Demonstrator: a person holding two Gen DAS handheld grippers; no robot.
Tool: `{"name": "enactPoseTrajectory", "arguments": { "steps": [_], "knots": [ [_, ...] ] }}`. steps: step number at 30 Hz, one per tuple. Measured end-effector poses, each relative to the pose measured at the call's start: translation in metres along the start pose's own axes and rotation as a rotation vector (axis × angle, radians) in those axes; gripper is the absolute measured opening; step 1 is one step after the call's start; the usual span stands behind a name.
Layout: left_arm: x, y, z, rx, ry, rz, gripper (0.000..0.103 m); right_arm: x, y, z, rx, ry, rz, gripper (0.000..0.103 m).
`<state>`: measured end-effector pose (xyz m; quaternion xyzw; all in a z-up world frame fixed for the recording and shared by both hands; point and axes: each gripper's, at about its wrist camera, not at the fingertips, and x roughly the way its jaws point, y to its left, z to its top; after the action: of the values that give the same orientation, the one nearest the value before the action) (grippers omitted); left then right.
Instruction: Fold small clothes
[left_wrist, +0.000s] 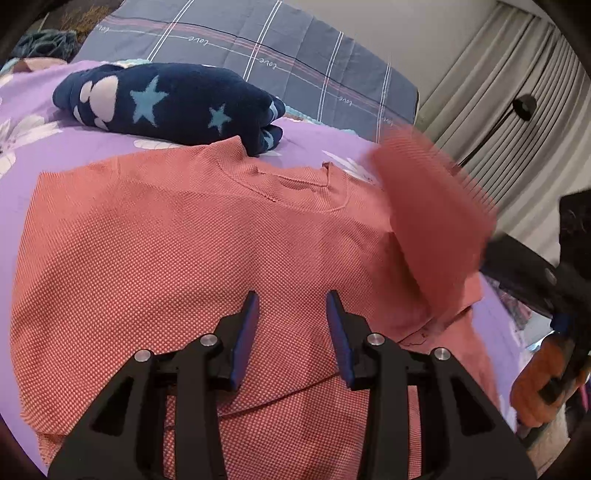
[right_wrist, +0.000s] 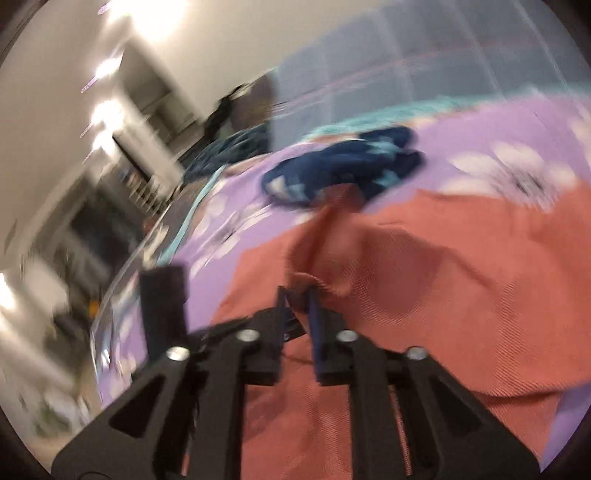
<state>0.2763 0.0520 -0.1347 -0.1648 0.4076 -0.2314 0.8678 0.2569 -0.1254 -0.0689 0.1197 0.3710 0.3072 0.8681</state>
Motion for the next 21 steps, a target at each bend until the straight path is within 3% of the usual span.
{"name": "enactPoseTrajectory", "arguments": {
  "steps": [2,6,9,11,16,18,19,20,21],
  "knots": [
    [-0.001,0.002,0.0,-0.01,0.001,-0.03,0.04,-0.006,-0.008,-0.004,0.005,-0.012,-0.077,0.044],
    [-0.002,0.0,0.0,-0.015,0.018,-0.106,0.054,-0.022,-0.052,-0.02,0.134,0.016,-0.184,0.043],
    [0.0,-0.005,0.0,-0.009,0.029,-0.132,0.055,-0.032,-0.071,-0.032,0.141,0.037,-0.268,0.043],
    [0.002,-0.009,0.0,-0.012,0.039,-0.152,0.062,-0.039,-0.083,-0.041,0.153,0.045,-0.31,0.043],
    [0.004,-0.017,0.003,-0.039,0.055,-0.185,0.074,-0.051,-0.103,-0.063,0.201,0.043,-0.305,0.037],
    [0.007,-0.02,0.005,-0.041,0.061,-0.163,0.075,-0.051,-0.104,-0.069,0.196,0.037,-0.298,0.036],
    [0.011,-0.022,0.007,-0.028,0.053,-0.11,0.071,-0.049,-0.104,-0.07,0.193,0.036,-0.299,0.036],
    [0.014,-0.023,0.009,-0.019,0.055,-0.068,0.059,-0.049,-0.102,-0.071,0.186,0.033,-0.299,0.036],
    [0.021,-0.025,0.011,-0.009,0.08,-0.038,0.014,-0.05,-0.099,-0.071,0.178,0.029,-0.292,0.037]
  ]
}}
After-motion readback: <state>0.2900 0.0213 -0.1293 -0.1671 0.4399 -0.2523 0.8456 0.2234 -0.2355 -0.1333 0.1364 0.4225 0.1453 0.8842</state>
